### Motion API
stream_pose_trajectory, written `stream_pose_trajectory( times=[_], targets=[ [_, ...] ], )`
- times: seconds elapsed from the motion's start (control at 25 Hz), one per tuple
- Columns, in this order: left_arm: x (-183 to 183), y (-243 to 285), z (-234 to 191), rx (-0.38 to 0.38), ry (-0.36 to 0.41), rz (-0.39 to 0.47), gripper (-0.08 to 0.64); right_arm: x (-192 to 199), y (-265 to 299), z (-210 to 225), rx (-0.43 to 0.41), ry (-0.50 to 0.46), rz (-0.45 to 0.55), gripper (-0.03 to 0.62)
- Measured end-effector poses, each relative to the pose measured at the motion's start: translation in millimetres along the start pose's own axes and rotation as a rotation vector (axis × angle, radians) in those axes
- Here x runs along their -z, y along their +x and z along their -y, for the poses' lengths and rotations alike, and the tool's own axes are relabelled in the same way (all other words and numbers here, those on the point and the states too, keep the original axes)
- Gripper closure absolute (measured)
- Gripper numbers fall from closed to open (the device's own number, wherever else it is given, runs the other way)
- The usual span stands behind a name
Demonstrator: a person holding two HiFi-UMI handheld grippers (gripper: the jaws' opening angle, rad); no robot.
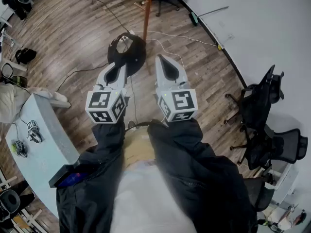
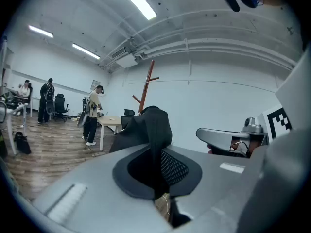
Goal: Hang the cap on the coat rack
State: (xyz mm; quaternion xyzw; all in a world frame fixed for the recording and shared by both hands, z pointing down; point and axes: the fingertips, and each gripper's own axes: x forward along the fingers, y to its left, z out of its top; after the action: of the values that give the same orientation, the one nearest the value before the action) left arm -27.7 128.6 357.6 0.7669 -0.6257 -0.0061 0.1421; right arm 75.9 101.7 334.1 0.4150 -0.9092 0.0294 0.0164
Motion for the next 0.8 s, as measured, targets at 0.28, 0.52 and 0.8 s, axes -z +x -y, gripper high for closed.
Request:
stream_pose_trajectory(
  times=[0.28,0.52,0.8],
  targets=[
    [0.5,-0.4,-5.4,0.0,-0.004,0.0,0.554,3.4,4.9,-2.5,0.001,-0.001,-0.009,0.594],
    [6.0,-0.9,-15.3,-0.001,-0.013,-0.014,0.554,12.8,11.4,-5.4,0.008,0.016,-0.03,0.592],
    [11.3,-7.5,-29.8,0.006,-0.046,-0.019,0.554,28.4,17.2,-16.7,0.008,0.014,-0.076,0.592]
  ],
)
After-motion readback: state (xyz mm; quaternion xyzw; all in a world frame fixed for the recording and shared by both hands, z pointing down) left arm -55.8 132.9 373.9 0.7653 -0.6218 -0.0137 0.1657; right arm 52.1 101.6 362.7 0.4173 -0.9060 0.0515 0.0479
